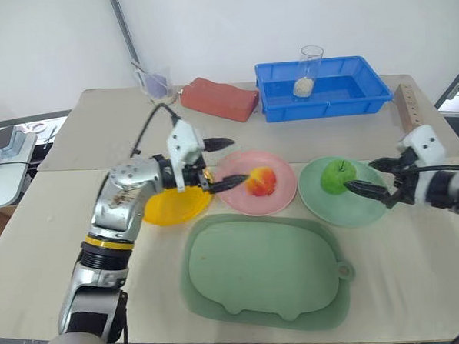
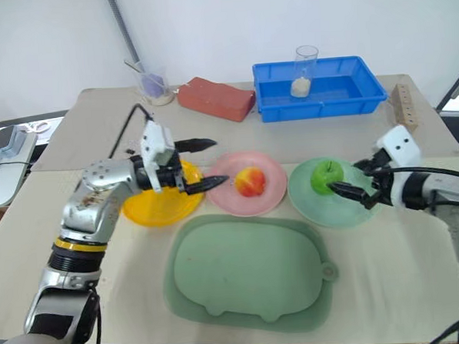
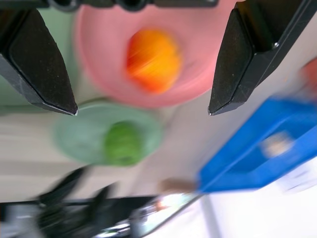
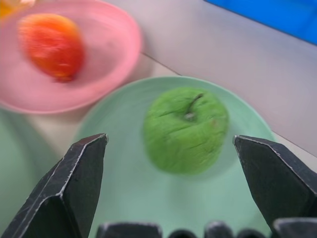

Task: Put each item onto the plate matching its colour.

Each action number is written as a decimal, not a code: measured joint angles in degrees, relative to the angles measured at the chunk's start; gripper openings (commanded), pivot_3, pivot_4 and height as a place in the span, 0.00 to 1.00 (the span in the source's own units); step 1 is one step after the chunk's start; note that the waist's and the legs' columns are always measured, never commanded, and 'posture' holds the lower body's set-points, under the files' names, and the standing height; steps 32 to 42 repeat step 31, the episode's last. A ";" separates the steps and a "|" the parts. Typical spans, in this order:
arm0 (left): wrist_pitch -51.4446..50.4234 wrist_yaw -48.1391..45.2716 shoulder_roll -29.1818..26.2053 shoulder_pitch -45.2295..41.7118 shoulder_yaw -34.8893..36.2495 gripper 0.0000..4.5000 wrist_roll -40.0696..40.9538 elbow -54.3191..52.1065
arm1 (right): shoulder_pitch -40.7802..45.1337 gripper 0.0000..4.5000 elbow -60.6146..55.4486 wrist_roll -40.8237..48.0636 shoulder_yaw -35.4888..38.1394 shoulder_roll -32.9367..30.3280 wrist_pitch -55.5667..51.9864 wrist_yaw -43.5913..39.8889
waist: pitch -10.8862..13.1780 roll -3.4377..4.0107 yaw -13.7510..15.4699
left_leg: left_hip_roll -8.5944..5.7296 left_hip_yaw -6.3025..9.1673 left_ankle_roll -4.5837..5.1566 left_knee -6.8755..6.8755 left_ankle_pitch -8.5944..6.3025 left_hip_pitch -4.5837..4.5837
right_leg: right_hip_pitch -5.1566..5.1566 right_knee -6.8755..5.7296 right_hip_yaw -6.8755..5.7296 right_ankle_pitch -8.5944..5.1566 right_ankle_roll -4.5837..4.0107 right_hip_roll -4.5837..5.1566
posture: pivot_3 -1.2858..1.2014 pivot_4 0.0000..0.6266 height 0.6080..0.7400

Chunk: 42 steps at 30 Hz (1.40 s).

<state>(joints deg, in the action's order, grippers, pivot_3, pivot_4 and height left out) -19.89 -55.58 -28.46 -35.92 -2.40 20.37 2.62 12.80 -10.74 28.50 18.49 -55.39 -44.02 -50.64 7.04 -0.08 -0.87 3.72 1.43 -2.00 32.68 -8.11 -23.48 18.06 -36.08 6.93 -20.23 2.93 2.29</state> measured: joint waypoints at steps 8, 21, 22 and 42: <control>7.17 25.88 -5.26 -1.04 17.95 1.00 -5.21 23.31 | 1.52 1.00 9.60 -8.37 6.72 9.90 13.08 16.43 | -0.04 0.02 -0.46 | 0.01 -0.02 0.05 -0.16 -0.03 0.12 | 0.05 0.00 0.03 0.02 -0.03 0.00 | 0.52 0.24 1.00; 18.05 44.04 -5.61 9.37 27.24 1.00 -8.92 34.37 | 6.62 1.00 38.63 -19.50 7.28 16.95 36.53 38.38 | -0.17 0.10 0.57 | 0.00 -0.11 -0.22 -0.52 0.13 0.30 | 0.00 0.02 0.05 0.05 -0.04 0.07 | 0.52 0.24 1.00; 18.02 44.93 -4.77 10.31 27.32 1.00 -8.91 34.35 | 6.52 1.00 40.68 -19.82 7.26 17.23 37.71 39.03 | -0.17 0.10 0.45 | 0.00 -0.11 -0.28 -0.56 0.16 0.30 | 0.03 0.00 0.05 0.06 -0.05 0.07 | 0.52 0.24 1.00; 17.36 47.77 -2.98 12.69 27.75 1.00 -8.53 31.58 | 6.90 1.00 46.88 -20.54 6.64 18.25 43.83 41.12 | -0.17 0.11 -0.23 | -0.01 -0.10 -0.49 -0.74 0.30 0.37 | 0.04 0.00 0.07 0.06 -0.05 0.06 | 0.52 0.24 1.00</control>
